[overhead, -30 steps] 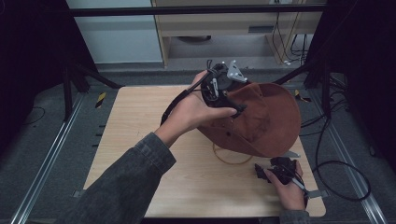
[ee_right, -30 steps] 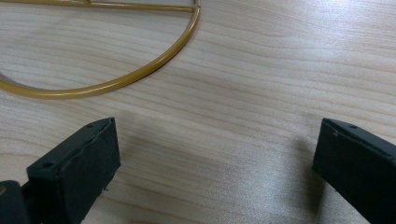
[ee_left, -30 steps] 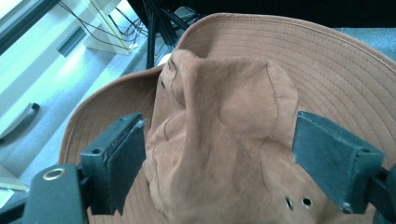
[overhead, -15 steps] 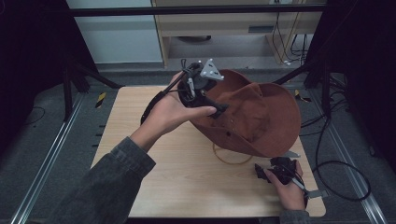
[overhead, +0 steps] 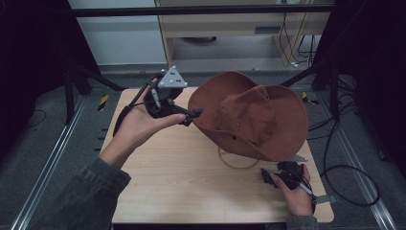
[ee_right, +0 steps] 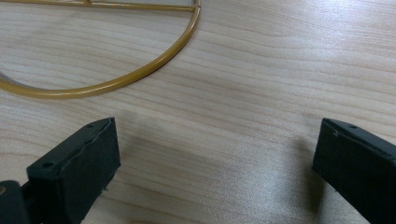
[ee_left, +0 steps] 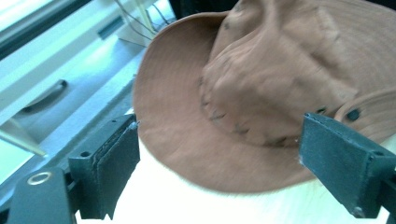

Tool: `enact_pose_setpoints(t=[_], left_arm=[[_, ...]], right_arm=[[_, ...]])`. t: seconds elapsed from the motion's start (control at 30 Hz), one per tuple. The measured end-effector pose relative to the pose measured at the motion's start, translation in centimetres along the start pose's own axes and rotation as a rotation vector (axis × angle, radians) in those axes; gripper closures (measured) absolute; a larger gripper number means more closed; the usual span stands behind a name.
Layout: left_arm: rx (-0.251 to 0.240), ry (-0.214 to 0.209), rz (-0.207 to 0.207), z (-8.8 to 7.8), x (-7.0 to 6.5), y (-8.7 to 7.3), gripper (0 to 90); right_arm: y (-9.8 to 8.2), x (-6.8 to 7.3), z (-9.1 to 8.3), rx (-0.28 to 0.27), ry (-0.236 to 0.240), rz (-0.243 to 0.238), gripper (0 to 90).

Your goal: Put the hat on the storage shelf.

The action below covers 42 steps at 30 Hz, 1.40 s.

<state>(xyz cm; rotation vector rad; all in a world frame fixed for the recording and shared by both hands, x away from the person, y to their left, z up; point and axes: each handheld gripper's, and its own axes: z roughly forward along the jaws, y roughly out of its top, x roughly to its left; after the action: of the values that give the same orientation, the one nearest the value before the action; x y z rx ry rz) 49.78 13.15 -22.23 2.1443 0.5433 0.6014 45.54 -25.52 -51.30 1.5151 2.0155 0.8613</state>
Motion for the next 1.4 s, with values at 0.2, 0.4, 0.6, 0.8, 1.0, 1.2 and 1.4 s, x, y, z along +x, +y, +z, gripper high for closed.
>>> enact_pose_setpoints(t=[0.2,0.4,0.6,0.8,1.0,1.2,1.4], left_arm=[[0.011,0.004,-0.029,-0.4,0.2,-3.8,10.3],[0.052,0.013,-0.048,0.2,0.4,-7.4,9.7],[0.112,0.034,-0.06,2.3,0.4,-11.4,8.7],[0.177,0.026,-0.098,5.0,0.3,-15.7,8.2],[0.245,0.018,-0.135,6.6,0.1,-19.8,7.9],[0.239,0.049,-0.228,6.6,0.4,-23.6,8.3],[0.231,0.063,-0.301,5.8,0.9,-26.6,7.9]], right_arm=[[0.0,0.0,0.0,-0.001,0.006,0.002,0.7],[0.0,0.0,0.0,-0.001,0.005,0.002,0.7],[0.0,0.0,0.0,-0.001,0.005,0.002,0.7],[0.0,0.0,0.0,-0.001,0.005,0.002,0.7],[0.0,0.0,0.0,-0.001,0.005,0.002,0.7],[0.0,0.0,0.0,-0.001,0.005,0.002,0.7],[0.0,0.0,0.0,-0.001,0.005,0.002,0.7]])
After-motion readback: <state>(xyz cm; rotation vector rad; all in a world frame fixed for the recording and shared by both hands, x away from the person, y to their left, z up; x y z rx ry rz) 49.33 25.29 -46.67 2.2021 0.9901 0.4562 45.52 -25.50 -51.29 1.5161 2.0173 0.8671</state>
